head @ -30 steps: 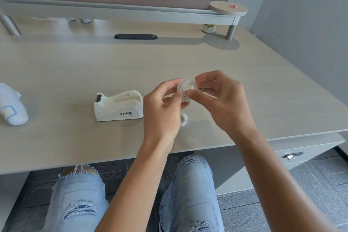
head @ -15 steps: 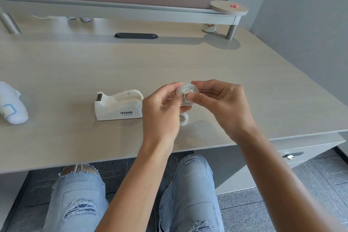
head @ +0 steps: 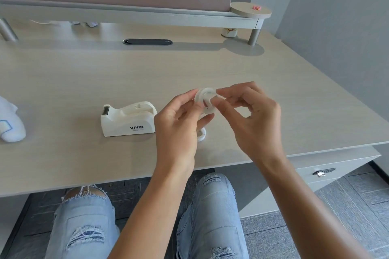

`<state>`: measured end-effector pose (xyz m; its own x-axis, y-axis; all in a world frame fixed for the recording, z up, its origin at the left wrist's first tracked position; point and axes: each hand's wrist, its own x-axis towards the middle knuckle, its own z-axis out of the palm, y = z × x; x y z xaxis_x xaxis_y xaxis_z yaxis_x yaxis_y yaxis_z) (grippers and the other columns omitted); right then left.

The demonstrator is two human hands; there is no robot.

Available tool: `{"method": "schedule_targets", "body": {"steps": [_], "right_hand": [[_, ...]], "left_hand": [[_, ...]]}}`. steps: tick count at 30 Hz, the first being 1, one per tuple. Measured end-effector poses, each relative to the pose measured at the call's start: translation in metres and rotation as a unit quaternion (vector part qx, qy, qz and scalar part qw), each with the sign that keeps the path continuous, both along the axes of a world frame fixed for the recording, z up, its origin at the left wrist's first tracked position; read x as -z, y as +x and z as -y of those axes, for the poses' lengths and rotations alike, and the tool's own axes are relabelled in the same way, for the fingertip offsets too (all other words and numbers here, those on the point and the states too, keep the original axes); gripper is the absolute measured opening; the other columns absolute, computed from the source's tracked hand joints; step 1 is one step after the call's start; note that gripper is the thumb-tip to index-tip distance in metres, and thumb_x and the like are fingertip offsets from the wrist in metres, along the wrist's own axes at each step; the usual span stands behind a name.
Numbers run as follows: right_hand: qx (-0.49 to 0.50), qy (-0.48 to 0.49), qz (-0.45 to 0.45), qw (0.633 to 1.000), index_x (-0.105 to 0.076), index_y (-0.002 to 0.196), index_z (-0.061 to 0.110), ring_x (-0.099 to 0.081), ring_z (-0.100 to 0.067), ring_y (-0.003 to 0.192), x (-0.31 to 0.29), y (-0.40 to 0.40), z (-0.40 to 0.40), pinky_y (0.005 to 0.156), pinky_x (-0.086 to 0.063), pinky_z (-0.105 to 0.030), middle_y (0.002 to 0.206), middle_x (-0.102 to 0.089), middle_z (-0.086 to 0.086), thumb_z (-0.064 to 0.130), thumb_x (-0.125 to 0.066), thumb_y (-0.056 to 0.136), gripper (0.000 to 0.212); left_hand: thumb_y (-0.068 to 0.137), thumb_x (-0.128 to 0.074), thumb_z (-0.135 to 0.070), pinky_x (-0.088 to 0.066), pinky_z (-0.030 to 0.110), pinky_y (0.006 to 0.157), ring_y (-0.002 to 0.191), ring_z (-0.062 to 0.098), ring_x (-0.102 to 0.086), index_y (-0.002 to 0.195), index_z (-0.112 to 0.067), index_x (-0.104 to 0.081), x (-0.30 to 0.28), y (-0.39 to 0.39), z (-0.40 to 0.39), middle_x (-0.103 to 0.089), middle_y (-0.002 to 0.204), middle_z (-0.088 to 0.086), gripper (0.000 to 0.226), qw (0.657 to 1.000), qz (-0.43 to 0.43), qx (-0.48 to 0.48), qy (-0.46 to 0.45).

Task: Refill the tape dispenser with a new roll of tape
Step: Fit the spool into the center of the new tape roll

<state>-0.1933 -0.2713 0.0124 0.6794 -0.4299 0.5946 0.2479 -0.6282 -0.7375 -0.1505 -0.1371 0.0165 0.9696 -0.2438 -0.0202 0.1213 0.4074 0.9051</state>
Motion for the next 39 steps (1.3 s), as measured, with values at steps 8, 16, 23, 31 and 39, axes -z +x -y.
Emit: {"method": "schedule_targets", "body": {"steps": [8,16,23,31,39], "right_hand": [[-0.029,-0.041,-0.019,0.999,-0.081,0.105,0.011,-0.078,-0.012,0.084,-0.001,0.0,0.0,0.08,-0.064,-0.034,0.093,-0.08,0.0,0.015,-0.085,0.087,0.019],[-0.034,-0.01,-0.021,0.999,-0.082,0.108,0.01,-0.078,-0.012,0.083,-0.001,0.001,-0.004,0.079,-0.062,-0.022,0.092,-0.081,-0.003,0.009,-0.081,0.089,0.019],[-0.042,0.021,-0.038,0.998,-0.082,0.11,0.014,-0.076,-0.011,0.084,-0.003,0.004,-0.007,0.079,-0.059,-0.017,0.094,-0.078,-0.002,0.01,-0.08,0.09,0.021],[-0.018,0.006,-0.052,0.998,-0.083,0.107,0.011,-0.077,-0.01,0.083,-0.004,0.005,-0.011,0.077,-0.059,-0.016,0.093,-0.079,0.002,0.014,-0.081,0.089,0.018],[-0.003,0.019,-0.082,0.996,-0.084,0.105,0.017,-0.077,-0.005,0.08,-0.007,0.004,-0.013,0.074,-0.056,-0.011,0.089,-0.08,0.009,0.019,-0.083,0.088,0.017]], "left_hand": [[0.091,-0.072,0.001,-0.063,0.044,0.092,0.092,0.019,-0.078,0.111,-0.008,-0.076,0.002,0.001,-0.002,-0.08,0.1,0.013,0.022,1.0,-0.012,-0.011,-0.02],[0.091,-0.072,-0.001,-0.063,0.037,0.089,0.096,0.023,-0.078,0.112,-0.007,-0.076,0.005,0.004,-0.005,-0.081,0.104,0.012,0.022,0.999,-0.018,-0.004,-0.038],[0.091,-0.07,0.001,-0.063,0.036,0.09,0.092,0.022,-0.078,0.113,-0.006,-0.075,0.01,0.005,-0.005,-0.082,0.098,0.016,0.023,0.999,-0.006,-0.024,-0.026],[0.094,-0.07,-0.004,-0.063,0.039,0.091,0.094,0.023,-0.079,0.108,-0.013,-0.077,0.014,0.005,-0.006,-0.083,0.098,0.008,0.018,0.997,0.052,-0.05,0.025],[0.095,-0.074,-0.014,-0.063,0.039,0.09,0.096,0.017,-0.079,0.113,-0.012,-0.077,0.019,0.002,-0.004,-0.083,0.099,0.003,0.019,0.993,0.073,-0.065,0.067]]}}
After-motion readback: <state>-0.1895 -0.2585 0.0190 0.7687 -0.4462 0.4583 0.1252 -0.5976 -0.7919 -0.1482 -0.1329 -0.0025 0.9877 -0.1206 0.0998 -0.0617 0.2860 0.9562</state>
